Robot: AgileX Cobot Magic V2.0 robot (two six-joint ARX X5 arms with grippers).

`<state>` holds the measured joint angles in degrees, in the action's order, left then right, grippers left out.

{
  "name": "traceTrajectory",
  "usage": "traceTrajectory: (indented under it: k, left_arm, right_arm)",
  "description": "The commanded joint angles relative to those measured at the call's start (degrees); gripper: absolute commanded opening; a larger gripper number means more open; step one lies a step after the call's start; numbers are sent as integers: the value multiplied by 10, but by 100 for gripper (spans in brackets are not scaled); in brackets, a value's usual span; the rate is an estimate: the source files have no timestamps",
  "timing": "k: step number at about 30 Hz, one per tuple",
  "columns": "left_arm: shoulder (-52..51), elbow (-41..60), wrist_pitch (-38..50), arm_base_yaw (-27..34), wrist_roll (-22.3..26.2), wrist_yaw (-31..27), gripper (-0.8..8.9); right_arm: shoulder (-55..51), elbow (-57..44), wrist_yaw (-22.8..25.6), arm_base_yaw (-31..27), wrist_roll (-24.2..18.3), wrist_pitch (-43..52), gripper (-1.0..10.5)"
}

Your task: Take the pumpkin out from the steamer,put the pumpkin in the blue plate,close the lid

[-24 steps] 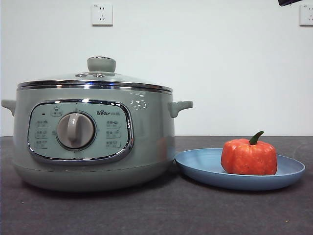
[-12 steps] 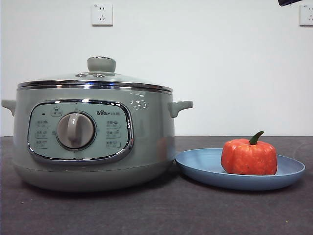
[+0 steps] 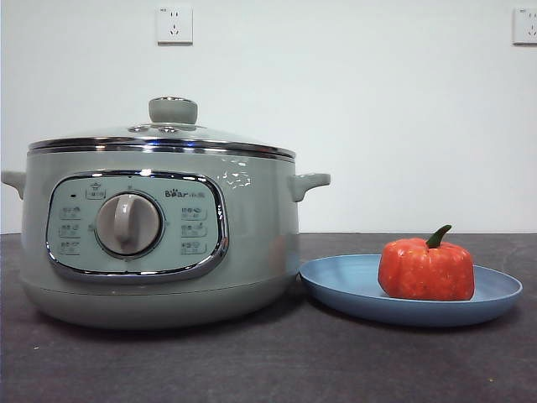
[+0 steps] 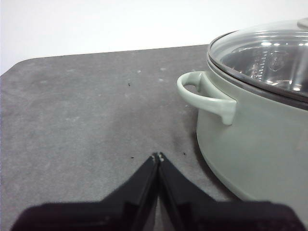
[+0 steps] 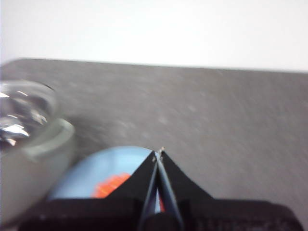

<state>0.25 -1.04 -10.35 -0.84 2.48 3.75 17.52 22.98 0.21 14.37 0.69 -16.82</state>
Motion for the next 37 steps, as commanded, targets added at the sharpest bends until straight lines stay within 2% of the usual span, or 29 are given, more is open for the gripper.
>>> traceTrajectory:
  k: [1,7,16,24,27,37]
  left_arm:
    - [-2,9,0,2,-2,3,-3]
    - [-2,9,0,2,-2,3,-3]
    - [-2,9,0,2,-2,3,-3]
    - [-2,9,1,2,-2,3,-3]
    - [-2,9,1,2,-2,3,-3]
    - [-2,9,1,2,-2,3,-3]
  right_arm:
    - [-51,-69,-4,-44,-6,17,-17]
    - [-118,-153,-3,-80,-6,18,-17]
    - [-162,-209,-3,-81,-4,27,-17]
    - [-169,-214,-3,-81,-5,35,-17]
    - [-169,-213,-3,-81,20,35,-17]
    - [-168,-213,1,-81,19,35,-17]
